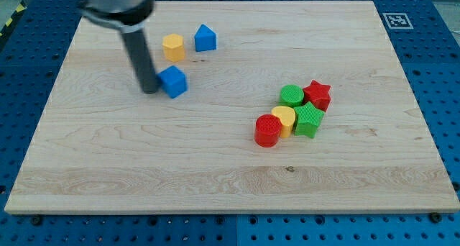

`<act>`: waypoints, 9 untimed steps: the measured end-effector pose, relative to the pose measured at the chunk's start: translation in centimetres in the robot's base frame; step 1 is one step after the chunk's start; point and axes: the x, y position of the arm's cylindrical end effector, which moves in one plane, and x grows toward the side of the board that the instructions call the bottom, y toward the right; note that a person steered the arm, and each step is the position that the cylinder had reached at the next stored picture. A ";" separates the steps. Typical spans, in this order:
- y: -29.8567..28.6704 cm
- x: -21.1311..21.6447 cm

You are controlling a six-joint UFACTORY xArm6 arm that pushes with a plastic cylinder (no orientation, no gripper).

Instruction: Push blue cube closer to the yellow heart

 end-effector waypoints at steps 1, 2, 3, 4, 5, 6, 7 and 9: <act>5.8 1.8; -1.2 0.8; -2.1 -2.1; 1.4 -2.3; 2.4 -5.1; 5.9 -2.6; 9.5 2.4; 3.1 0.5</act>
